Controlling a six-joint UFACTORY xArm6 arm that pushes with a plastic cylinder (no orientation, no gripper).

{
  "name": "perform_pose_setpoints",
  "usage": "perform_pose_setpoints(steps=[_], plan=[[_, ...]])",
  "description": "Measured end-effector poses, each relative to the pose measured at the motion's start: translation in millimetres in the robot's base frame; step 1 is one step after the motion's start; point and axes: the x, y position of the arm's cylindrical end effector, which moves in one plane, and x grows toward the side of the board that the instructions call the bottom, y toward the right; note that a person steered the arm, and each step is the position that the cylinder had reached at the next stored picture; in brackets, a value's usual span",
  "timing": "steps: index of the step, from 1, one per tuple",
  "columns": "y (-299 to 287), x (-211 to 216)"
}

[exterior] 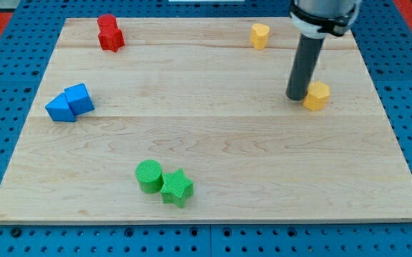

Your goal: Push the yellow heart close to the yellow hexagon

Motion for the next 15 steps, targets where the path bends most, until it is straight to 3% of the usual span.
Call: perform_pose_setpoints(steps=[1, 2, 4, 5, 6, 9, 10, 14, 15], plan=[[4, -1], [-24, -52], [13, -147], [-37, -183], [-89, -183], [-54, -109], [-86, -103], [-26, -47], [-24, -55]])
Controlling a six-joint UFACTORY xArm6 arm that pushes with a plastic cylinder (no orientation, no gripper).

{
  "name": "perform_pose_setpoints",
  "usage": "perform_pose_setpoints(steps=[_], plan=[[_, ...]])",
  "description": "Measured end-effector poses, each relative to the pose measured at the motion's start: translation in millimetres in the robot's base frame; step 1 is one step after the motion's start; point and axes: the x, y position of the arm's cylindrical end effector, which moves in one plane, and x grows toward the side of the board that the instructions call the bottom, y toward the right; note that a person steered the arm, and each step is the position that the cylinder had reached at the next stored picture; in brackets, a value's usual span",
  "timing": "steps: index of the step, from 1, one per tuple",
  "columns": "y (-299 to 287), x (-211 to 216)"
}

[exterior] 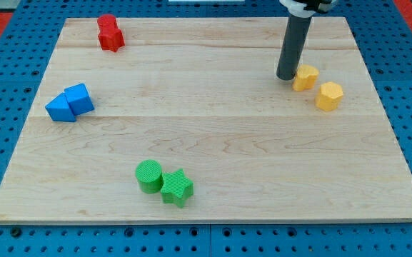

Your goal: Push the yellow heart close to the yellow hexagon

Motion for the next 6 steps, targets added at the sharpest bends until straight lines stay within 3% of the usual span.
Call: perform_pose_setpoints(steps=[3, 6], plan=[[20, -26], [31, -10]])
